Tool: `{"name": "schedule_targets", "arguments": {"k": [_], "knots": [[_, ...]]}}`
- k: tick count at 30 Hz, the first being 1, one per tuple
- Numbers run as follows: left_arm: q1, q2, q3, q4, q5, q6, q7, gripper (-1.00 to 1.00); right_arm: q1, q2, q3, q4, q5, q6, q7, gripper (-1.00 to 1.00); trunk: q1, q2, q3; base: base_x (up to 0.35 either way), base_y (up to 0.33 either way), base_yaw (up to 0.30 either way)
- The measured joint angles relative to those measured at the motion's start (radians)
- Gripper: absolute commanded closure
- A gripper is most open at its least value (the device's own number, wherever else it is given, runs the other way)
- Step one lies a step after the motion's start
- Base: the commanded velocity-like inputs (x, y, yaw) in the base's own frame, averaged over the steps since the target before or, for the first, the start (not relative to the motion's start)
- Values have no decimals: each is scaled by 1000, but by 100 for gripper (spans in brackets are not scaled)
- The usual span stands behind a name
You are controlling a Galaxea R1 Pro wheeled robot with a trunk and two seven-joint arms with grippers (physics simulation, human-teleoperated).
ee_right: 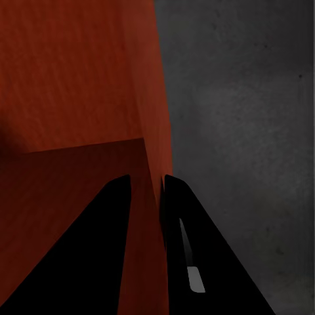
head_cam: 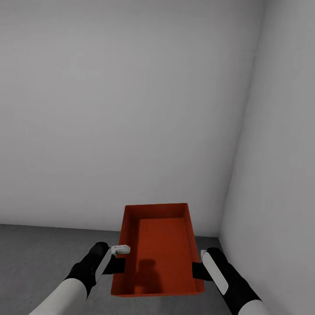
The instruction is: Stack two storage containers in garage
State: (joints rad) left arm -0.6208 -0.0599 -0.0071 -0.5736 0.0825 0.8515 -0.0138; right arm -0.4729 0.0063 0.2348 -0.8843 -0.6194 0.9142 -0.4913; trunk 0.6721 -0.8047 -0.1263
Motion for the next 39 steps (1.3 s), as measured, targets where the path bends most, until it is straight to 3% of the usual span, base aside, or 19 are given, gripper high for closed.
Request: {"name": "schedule_targets", "arguments": {"k": [39], "knots": [[0,0,-1,0,1,0,1,100,0,0,0,1,-1,0,0,100,8,-14,-6,0,0,0]]}}
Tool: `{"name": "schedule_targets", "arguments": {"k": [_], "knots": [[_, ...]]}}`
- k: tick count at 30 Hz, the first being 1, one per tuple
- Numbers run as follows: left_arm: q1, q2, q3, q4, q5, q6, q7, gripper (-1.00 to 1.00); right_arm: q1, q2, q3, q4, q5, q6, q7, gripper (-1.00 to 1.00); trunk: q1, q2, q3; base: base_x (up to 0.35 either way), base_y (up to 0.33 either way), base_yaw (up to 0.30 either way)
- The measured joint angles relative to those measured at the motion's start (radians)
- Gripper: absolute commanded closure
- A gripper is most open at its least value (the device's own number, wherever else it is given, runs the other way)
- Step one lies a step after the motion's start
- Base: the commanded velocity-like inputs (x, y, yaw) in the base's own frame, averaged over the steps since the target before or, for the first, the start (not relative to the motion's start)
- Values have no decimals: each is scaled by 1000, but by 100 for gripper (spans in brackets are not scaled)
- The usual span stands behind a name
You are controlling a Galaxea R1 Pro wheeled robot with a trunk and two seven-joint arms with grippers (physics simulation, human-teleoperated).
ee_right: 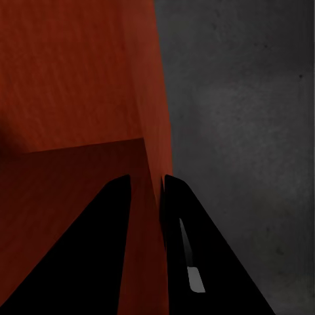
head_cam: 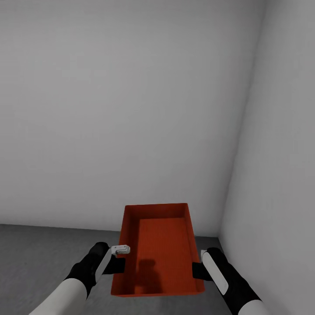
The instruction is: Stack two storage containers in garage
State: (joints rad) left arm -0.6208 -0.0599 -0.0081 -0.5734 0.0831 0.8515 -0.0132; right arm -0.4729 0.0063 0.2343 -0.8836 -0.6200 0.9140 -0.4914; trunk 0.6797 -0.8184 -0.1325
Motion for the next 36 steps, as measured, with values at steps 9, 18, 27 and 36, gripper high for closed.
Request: {"name": "schedule_targets", "arguments": {"k": [9,18,27,36], "knots": [[0,0,0,0,1,0,1,100,0,0,0,0,0,0,0,100,35,-63,-32,0,0,0],[0,0,-1,0,1,0,1,100,0,0,1,1,-1,-1,0,100,69,-126,-75,0,0,0],[0,0,0,0,1,0,1,100,0,0,0,0,0,0,0,100,104,-189,-117,0,0,0],[0,0,0,0,1,0,1,100,0,0,1,0,0,0,0,100,138,-252,-160,0,0,0]]}}
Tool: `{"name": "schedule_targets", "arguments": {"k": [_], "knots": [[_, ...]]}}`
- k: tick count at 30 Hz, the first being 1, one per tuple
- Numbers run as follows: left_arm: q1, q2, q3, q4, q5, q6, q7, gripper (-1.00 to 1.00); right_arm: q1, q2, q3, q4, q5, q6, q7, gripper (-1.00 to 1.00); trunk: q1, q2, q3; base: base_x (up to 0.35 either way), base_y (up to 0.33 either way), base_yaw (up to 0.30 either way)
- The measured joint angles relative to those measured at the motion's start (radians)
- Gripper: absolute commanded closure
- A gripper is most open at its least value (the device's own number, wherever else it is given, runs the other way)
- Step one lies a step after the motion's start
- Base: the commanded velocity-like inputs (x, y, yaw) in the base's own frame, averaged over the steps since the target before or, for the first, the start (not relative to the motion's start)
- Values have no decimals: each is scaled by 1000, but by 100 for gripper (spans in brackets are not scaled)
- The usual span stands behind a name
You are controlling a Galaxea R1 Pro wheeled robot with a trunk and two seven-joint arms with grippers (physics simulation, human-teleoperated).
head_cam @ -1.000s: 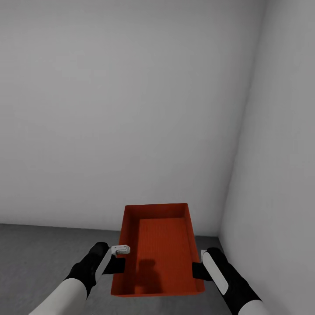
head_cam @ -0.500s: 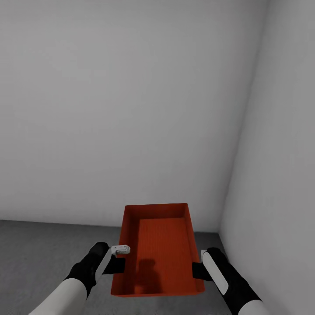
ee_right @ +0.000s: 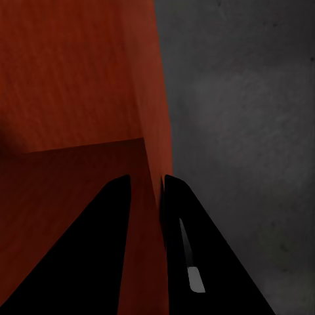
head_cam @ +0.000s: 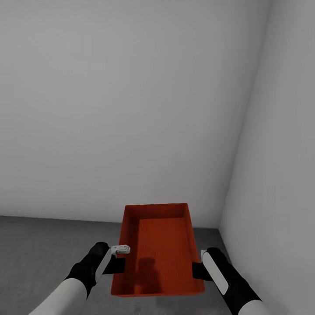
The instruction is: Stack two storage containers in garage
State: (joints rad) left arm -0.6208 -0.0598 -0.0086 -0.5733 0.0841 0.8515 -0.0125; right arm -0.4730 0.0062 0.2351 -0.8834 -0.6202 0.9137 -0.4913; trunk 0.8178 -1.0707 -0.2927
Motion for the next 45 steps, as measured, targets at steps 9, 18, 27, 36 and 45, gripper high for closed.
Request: {"name": "schedule_targets", "arguments": {"k": [9,18,27,36,45], "knots": [[0,0,0,0,1,0,0,100,0,0,0,0,0,0,0,100,35,-63,-43,0,0,0],[0,0,0,0,0,0,0,100,0,0,-1,0,0,0,0,100,69,-126,-86,0,0,0],[0,0,0,0,0,0,0,100,0,0,0,0,0,0,0,100,92,-168,-119,0,0,0],[0,0,0,0,0,0,0,100,0,0,0,0,0,0,0,100,92,-169,-134,0,0,0],[0,0,0,0,-1,0,0,100,0,0,0,1,-1,0,0,100,92,-169,-148,0,0,0]]}}
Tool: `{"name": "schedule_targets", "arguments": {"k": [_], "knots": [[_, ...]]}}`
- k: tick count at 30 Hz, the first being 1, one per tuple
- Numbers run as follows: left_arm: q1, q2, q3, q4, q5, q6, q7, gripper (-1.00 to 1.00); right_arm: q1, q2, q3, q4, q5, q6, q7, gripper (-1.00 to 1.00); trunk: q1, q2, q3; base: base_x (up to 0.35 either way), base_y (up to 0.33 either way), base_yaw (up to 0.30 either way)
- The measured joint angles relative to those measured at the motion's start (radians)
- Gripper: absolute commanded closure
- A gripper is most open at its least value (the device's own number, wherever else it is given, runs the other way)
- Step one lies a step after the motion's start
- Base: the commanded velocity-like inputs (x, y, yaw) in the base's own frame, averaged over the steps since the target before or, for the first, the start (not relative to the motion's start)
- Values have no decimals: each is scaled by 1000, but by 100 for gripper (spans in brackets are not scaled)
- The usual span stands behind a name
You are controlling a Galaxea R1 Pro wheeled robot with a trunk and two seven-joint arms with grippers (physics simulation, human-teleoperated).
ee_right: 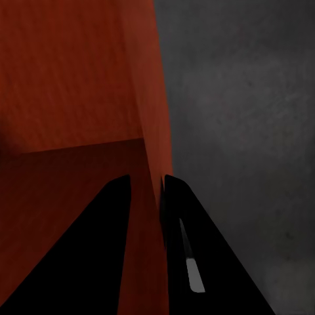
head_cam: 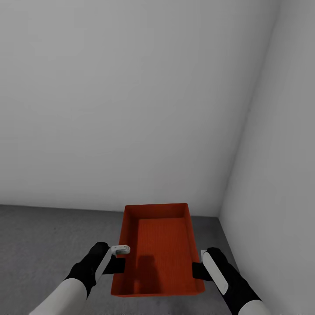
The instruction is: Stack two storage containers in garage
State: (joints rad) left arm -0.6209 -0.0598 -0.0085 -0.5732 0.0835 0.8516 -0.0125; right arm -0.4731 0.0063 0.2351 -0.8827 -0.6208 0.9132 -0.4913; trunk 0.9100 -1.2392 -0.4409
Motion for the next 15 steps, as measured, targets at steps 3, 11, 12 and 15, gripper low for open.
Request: {"name": "schedule_targets", "arguments": {"k": [3,11,12,15], "knots": [[0,0,0,0,0,0,0,100,0,0,0,0,0,0,0,100,0,0,-5,0,0,0],[0,0,0,0,0,0,0,100,0,0,0,0,0,0,0,100,0,0,-18,0,0,0],[0,0,0,0,0,0,0,100,0,0,0,0,0,0,0,100,0,0,-19,0,0,0],[0,0,0,0,1,0,0,100,0,0,0,-1,1,0,0,100,0,0,-24,0,0,0]]}}
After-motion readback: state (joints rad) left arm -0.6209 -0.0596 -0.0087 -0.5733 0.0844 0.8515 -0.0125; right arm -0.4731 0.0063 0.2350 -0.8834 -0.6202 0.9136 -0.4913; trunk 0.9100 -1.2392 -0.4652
